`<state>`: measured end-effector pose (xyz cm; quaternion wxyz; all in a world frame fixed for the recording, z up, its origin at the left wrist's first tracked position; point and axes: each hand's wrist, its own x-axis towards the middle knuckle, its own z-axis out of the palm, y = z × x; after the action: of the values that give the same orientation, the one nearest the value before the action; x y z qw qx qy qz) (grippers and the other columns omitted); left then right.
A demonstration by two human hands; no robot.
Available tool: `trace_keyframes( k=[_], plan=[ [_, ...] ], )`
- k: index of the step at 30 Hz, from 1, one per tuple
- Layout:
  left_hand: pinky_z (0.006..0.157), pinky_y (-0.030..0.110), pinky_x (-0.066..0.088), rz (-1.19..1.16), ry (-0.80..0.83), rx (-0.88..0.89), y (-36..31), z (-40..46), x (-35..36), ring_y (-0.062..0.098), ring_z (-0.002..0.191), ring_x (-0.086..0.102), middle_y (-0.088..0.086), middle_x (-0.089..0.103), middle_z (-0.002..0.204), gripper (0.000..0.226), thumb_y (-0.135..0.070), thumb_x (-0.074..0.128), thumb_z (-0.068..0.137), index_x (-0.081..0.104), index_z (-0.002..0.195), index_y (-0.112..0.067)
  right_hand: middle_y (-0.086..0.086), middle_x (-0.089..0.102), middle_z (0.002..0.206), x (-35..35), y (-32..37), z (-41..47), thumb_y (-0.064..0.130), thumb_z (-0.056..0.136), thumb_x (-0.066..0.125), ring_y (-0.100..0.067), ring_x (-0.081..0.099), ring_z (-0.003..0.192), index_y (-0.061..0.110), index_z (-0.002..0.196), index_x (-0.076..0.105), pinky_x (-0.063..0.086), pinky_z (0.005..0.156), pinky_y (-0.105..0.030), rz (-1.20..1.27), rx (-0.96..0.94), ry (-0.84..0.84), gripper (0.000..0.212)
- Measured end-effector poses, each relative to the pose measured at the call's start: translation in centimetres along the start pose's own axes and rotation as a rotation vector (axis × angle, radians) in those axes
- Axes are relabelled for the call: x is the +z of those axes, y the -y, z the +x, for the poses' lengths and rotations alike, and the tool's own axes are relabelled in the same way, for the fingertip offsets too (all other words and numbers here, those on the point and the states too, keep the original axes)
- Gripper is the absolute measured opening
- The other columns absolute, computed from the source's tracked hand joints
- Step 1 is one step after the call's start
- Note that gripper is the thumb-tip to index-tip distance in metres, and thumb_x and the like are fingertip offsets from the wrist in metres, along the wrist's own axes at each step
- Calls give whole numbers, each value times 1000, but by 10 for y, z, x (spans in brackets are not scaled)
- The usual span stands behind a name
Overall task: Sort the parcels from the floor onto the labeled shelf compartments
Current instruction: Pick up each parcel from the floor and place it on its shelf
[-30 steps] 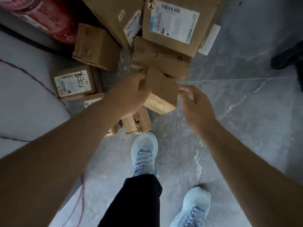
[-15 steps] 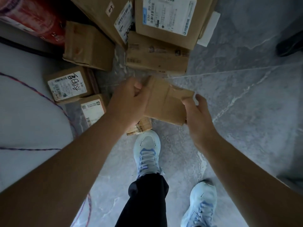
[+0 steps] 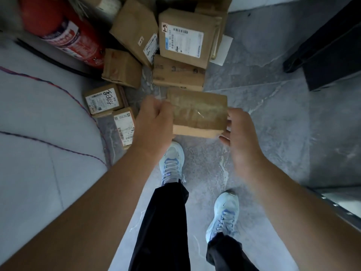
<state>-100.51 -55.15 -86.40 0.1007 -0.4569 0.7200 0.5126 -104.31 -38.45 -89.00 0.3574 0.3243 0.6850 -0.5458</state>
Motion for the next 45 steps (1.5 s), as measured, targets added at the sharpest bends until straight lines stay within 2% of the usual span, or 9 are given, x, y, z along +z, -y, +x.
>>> trace_keyframes(
  k=[3, 5, 8, 13, 16, 20, 27, 33, 45],
  plan=[
    [45, 12, 39, 14, -55, 22, -19, -30, -2, 0, 64, 57, -1, 58, 89, 26, -31, 51, 106, 51, 120, -9, -4, 70, 112, -19, 19, -22, 56, 76, 52, -21, 68, 105, 14, 122, 65, 55, 91, -41, 18, -69, -20, 63],
    [58, 22, 48, 3, -77, 28, -35, -48, -4, 8, 75, 61, 1, 65, 99, 36, -41, 51, 104, 53, 130, -16, -3, 68, 102, -31, 32, -39, 55, 75, 51, -22, 68, 97, 7, 122, 63, 53, 84, -40, 42, -100, -21, 68],
    [82, 47, 59, -33, -67, 24, -60, -77, -6, 21, 91, 68, -1, 70, 102, 48, -56, 43, 92, 64, 126, -29, -17, 68, 116, -52, 50, -67, 56, 72, 52, -32, 70, 107, 2, 118, 60, 54, 98, -50, 61, -167, -14, 72],
    [76, 48, 58, -124, -58, 33, -92, -123, -10, 22, 79, 66, -4, 68, 85, 25, -49, 51, 99, 69, 109, -35, -23, 65, 114, -81, 74, -119, 53, 79, 52, -37, 68, 106, 0, 118, 57, 53, 99, -57, 61, -265, -14, 66],
    [78, 58, 62, -190, -36, 4, -116, -151, -19, 26, 89, 75, -8, 74, 93, 20, -51, 58, 88, 68, 104, -47, -24, 66, 105, -100, 85, -153, 55, 83, 55, -28, 68, 95, -3, 114, 57, 55, 84, -45, 57, -325, -25, 66],
    [79, 43, 63, -205, -11, 101, -162, -198, -39, 17, 94, 75, -12, 75, 102, 23, -28, 60, 102, 67, 121, -37, -15, 73, 108, -124, 107, -206, 53, 92, 60, -29, 72, 99, 2, 113, 61, 59, 87, -50, 88, -399, -28, 55],
    [88, 44, 63, -282, 51, 282, -243, -293, -89, 12, 105, 72, -10, 73, 115, 27, -18, 59, 103, 66, 122, -35, -1, 73, 114, -160, 154, -326, 35, 101, 65, -14, 75, 103, 23, 135, 52, 60, 97, -44, 234, -532, -60, 38],
    [73, 35, 66, -298, 168, 414, -303, -374, -146, 15, 101, 73, -1, 68, 111, 27, -7, 59, 104, 64, 122, -27, 3, 78, 113, -180, 186, -430, 28, 106, 58, -13, 75, 104, 22, 130, 65, 62, 93, -42, 281, -612, -51, 26],
    [82, 39, 65, -220, 278, 746, -377, -481, -261, 13, 104, 70, -1, 67, 113, 41, -13, 63, 99, 57, 132, -36, 12, 73, 115, -173, 217, -601, 15, 103, 59, -5, 71, 105, 39, 138, 61, 65, 86, -41, 356, -824, -200, 42]
  ],
)
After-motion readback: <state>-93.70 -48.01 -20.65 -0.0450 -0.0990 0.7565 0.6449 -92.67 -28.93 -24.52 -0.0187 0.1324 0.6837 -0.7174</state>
